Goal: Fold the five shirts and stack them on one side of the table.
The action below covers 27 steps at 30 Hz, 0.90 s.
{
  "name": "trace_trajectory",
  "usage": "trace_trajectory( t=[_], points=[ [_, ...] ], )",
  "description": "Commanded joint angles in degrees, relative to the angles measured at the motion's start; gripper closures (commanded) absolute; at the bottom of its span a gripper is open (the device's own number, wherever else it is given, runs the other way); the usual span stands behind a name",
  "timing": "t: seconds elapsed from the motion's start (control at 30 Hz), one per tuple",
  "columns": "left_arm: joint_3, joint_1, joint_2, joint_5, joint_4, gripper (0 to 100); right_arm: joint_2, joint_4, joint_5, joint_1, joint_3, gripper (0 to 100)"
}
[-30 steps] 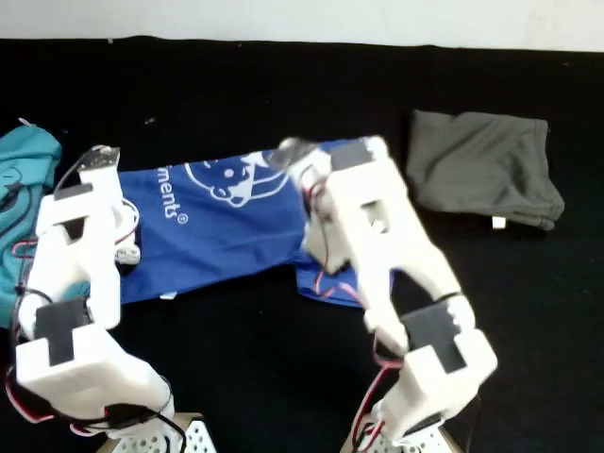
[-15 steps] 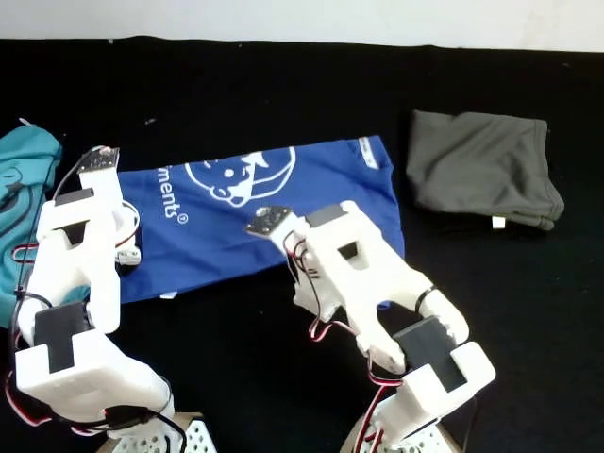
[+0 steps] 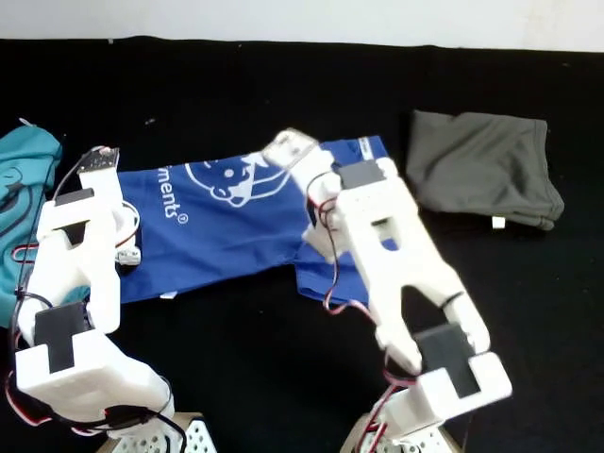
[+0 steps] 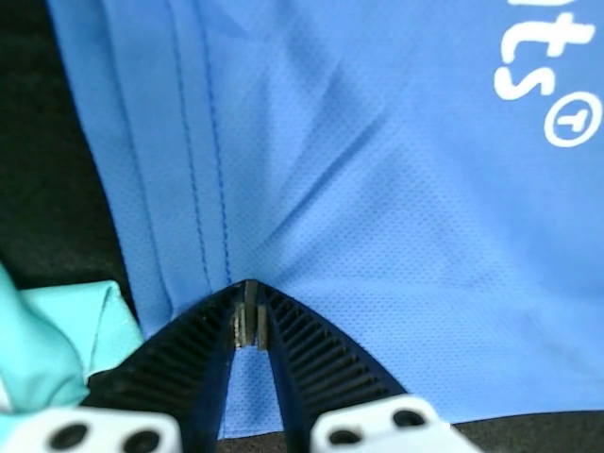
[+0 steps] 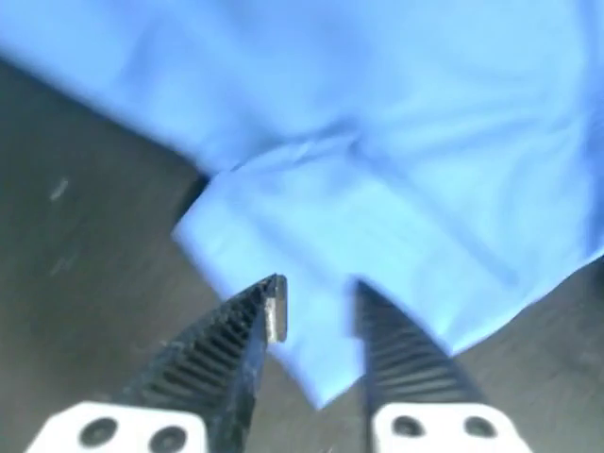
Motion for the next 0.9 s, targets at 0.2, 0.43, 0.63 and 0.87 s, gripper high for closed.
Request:
trace_trajectory(
  t=[0.2,0.43,0.63,0.87],
  points=[
    [0.3,-0.6,-0.2,0.1,-1.8,99,16.7,-5.8,-4.7,1.5,-11.2,99.2],
    [0.3,-0.6,-0.2,0.1,-1.8,99,15.6,1.0,-5.2,3.6,-22.5,99.2],
    [0.3,-0.6,-0.2,0.1,-1.8,99,23.0,1.0,-5.0,3.9,-23.8,99.2],
    [0.3,-0.6,-0.2,0.1,-1.8,99,25.4,5.1,-5.1,3.8,-23.6,99.2]
  ],
)
